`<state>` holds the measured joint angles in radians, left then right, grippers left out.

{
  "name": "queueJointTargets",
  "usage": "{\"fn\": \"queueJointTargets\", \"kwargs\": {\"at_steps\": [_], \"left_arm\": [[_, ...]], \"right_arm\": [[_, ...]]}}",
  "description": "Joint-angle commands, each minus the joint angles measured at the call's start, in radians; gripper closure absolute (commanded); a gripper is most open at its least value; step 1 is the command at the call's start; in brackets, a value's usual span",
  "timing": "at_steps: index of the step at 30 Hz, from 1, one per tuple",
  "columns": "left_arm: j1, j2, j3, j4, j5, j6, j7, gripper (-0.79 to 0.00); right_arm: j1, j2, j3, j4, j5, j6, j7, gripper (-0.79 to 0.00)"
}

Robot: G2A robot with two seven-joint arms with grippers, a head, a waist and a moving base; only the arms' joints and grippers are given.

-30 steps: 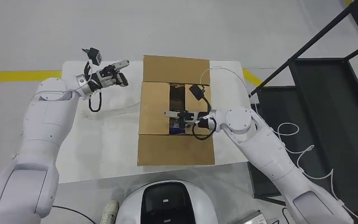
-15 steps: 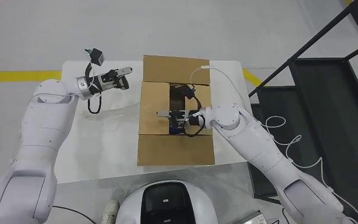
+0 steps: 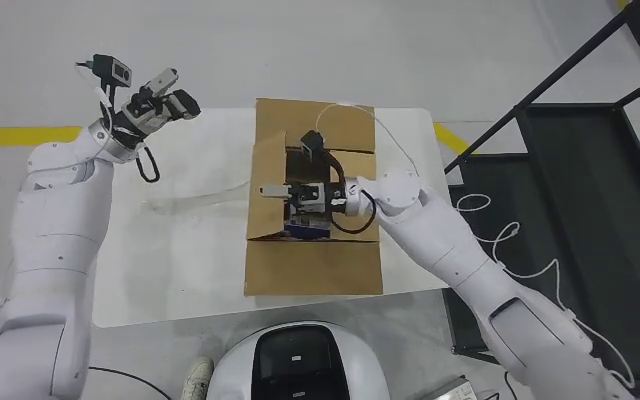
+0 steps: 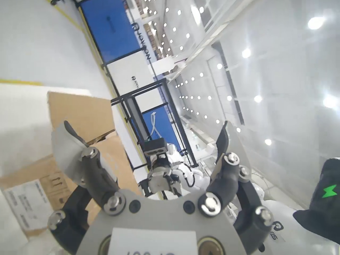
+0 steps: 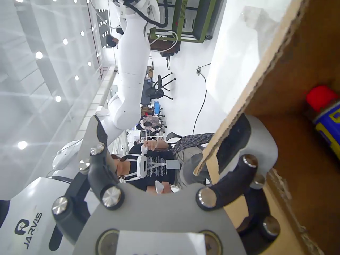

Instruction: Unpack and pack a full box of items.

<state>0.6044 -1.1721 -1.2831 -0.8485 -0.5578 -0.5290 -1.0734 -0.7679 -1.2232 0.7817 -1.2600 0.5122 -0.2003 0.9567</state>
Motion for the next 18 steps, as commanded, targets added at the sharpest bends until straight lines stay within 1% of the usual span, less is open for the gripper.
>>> {"fn": "queueJointTargets", "kwargs": {"at_steps": [1,6,12,15,18], "left_arm": [[0.017,0.004,-0.010,-0.033,-0.007,0.006,0.002,-0.785],[0.047,0.011,-0.023,-0.069,-0.009,0.057,0.002,-0.785],[0.058,0.009,-0.011,-0.058,-0.046,0.113,-0.030,-0.785],[0.045,0.004,0.022,-0.036,-0.017,0.141,-0.055,-0.785],[0.027,-0.004,0.066,0.006,0.041,0.163,-0.054,-0.785]], "right_arm": [[0.032,-0.025,-0.045,0.019,0.027,0.000,-0.008,-0.785],[0.120,-0.108,-0.181,0.105,0.041,-0.011,-0.049,-0.785],[0.191,-0.198,-0.302,0.220,-0.025,0.004,-0.117,-0.785],[0.206,-0.223,-0.324,0.254,-0.053,0.001,-0.131,-0.785],[0.207,-0.231,-0.317,0.266,-0.066,-0.005,-0.128,-0.785]]}}
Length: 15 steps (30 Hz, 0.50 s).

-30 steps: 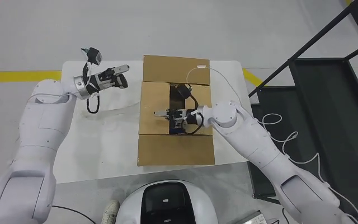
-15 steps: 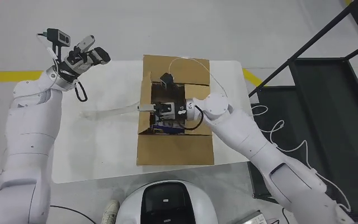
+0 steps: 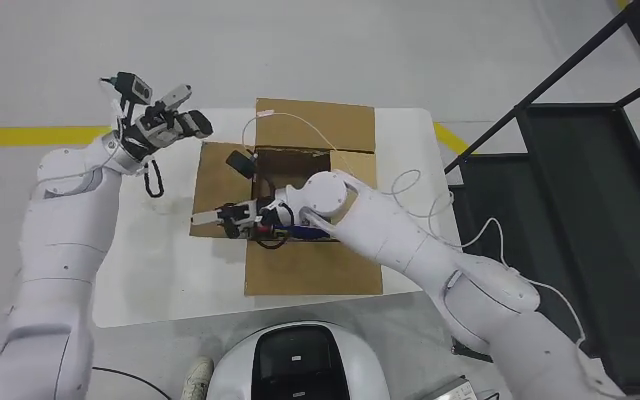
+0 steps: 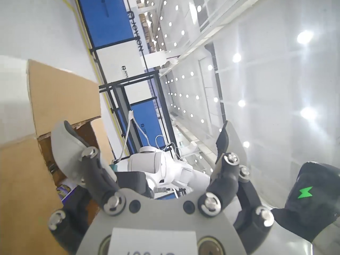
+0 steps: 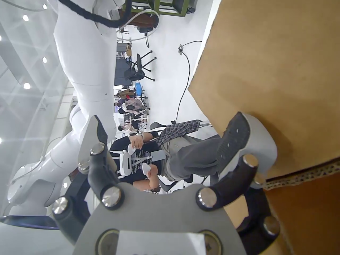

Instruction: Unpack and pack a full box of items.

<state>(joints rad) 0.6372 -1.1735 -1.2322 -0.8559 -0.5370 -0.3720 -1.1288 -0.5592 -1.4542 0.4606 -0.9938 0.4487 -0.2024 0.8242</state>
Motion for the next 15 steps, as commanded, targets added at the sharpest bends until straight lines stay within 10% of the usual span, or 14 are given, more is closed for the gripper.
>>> {"fn": "queueJointTargets", "kwargs": {"at_steps": [1,15], "left_arm": [[-0.011,-0.006,0.030,0.030,0.033,0.012,0.003,-0.785],[-0.080,-0.050,0.164,0.235,0.210,-0.019,0.155,-0.785]], "right_arm": [[-0.003,0.001,0.010,-0.002,-0.008,-0.007,0.010,-0.785],[-0.295,0.193,0.378,-0.334,-0.217,0.024,0.020,-0.785]]}}
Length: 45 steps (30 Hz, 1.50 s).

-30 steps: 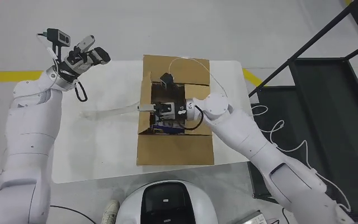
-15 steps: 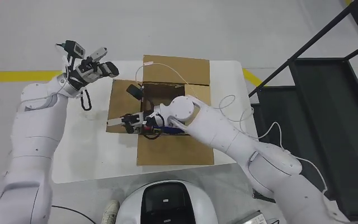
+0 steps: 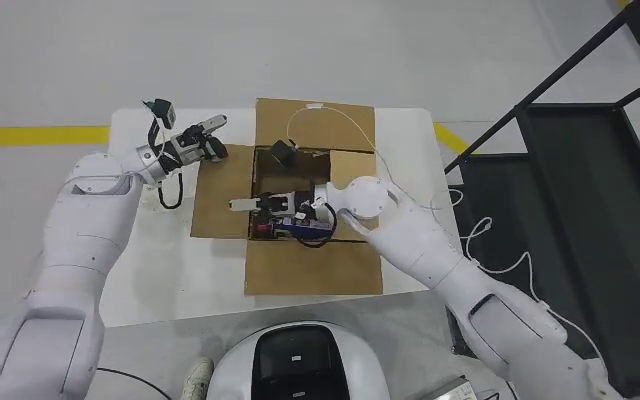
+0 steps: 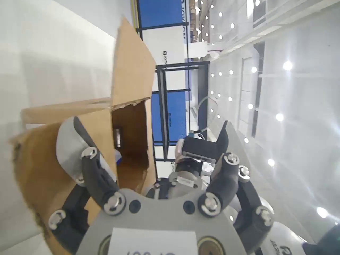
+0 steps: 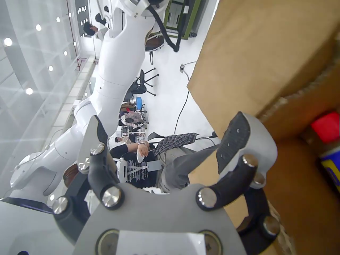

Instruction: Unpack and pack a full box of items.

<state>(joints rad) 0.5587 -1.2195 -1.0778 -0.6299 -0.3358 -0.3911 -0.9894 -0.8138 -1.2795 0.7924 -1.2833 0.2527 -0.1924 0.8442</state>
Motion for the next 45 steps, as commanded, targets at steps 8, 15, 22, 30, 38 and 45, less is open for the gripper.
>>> {"fn": "queueJointTargets", "kwargs": {"at_steps": [8,15,22,30,38,45], "left_arm": [[-0.027,-0.045,0.080,0.095,0.049,-0.009,0.054,-0.785],[-0.057,-0.076,0.107,0.143,0.020,-0.016,0.004,-0.785],[-0.074,-0.095,0.114,0.163,-0.030,-0.016,-0.092,-0.785],[-0.121,-0.080,0.070,0.125,-0.049,-0.109,-0.149,-0.785],[-0.114,-0.064,0.057,-0.046,-0.032,-0.075,-0.203,-0.785],[-0.101,-0.106,0.154,-0.142,-0.016,0.039,-0.135,-0.785]], "right_arm": [[-0.324,0.114,0.333,-0.306,-0.112,0.122,-0.005,-0.785],[-0.402,0.132,0.406,-0.361,-0.095,0.136,0.001,-0.785],[-0.411,0.136,0.430,-0.338,-0.052,0.104,0.013,-0.785],[-0.437,0.147,0.469,-0.353,-0.050,0.097,0.025,-0.785],[-0.481,0.159,0.520,-0.362,-0.037,0.093,0.030,-0.785],[-0.528,0.172,0.581,-0.385,-0.039,0.116,0.034,-0.785]]}}
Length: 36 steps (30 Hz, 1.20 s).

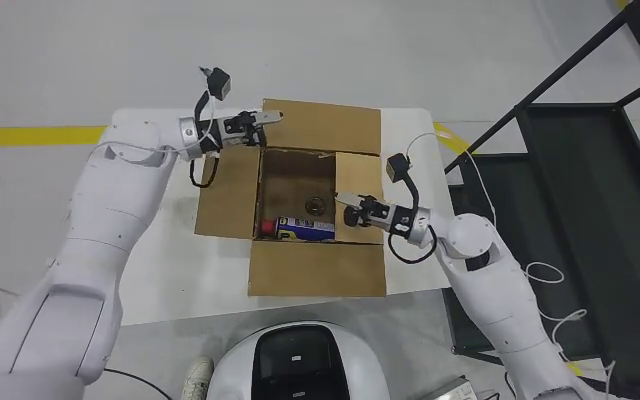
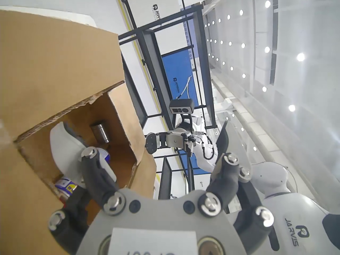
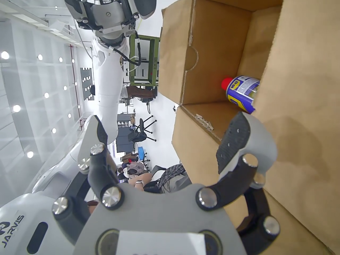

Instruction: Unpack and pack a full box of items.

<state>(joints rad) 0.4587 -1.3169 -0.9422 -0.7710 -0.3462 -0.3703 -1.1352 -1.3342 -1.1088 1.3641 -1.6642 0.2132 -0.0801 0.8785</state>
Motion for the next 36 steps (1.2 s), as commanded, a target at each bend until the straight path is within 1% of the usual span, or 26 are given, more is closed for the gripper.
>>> {"fn": "queueJointTargets", "kwargs": {"at_steps": [1,4,6,8,20,23,25,27,29,33,36], "left_arm": [[-0.002,-0.018,0.036,-0.001,-0.011,0.032,0.019,-0.785],[-0.002,-0.048,0.092,0.005,-0.026,0.056,0.021,-0.785],[-0.002,-0.066,0.124,0.020,-0.028,0.060,0.026,-0.785],[-0.005,-0.080,0.147,0.037,-0.023,0.064,0.036,-0.785],[-0.002,-0.079,0.146,0.035,-0.022,0.066,0.043,-0.785],[0.007,-0.073,0.132,-0.006,-0.001,0.100,0.094,-0.785],[0.014,-0.078,0.137,-0.029,0.002,0.129,0.118,-0.785],[0.025,-0.092,0.152,-0.037,-0.055,0.158,0.082,-0.785],[0.019,-0.112,0.181,-0.009,-0.065,0.160,0.085,-0.785],[-0.001,-0.163,0.256,0.078,-0.055,0.139,0.107,-0.785],[-0.019,-0.199,0.304,0.146,-0.024,0.111,0.126,-0.785]], "right_arm": [[-0.017,0.004,0.020,-0.009,0.001,0.006,-0.001,-0.785],[-0.045,0.009,0.052,-0.019,0.014,0.016,-0.005,-0.785],[-0.060,0.010,0.070,-0.015,0.050,0.025,-0.028,-0.785],[-0.060,0.010,0.070,-0.015,0.050,0.025,-0.028,-0.785],[-0.061,0.009,0.069,-0.017,0.050,0.024,-0.031,-0.785],[-0.060,0.009,0.054,-0.035,0.054,0.026,-0.023,-0.785],[-0.059,0.010,0.047,-0.045,0.062,0.030,-0.006,-0.785],[-0.063,0.011,0.043,-0.058,0.070,0.039,0.015,-0.785],[-0.071,0.014,0.042,-0.078,0.074,0.066,0.039,-0.785],[-0.090,0.020,0.029,-0.138,0.031,0.137,0.069,-0.785],[-0.105,0.022,0.022,-0.170,0.015,0.158,0.066,-0.785]]}}
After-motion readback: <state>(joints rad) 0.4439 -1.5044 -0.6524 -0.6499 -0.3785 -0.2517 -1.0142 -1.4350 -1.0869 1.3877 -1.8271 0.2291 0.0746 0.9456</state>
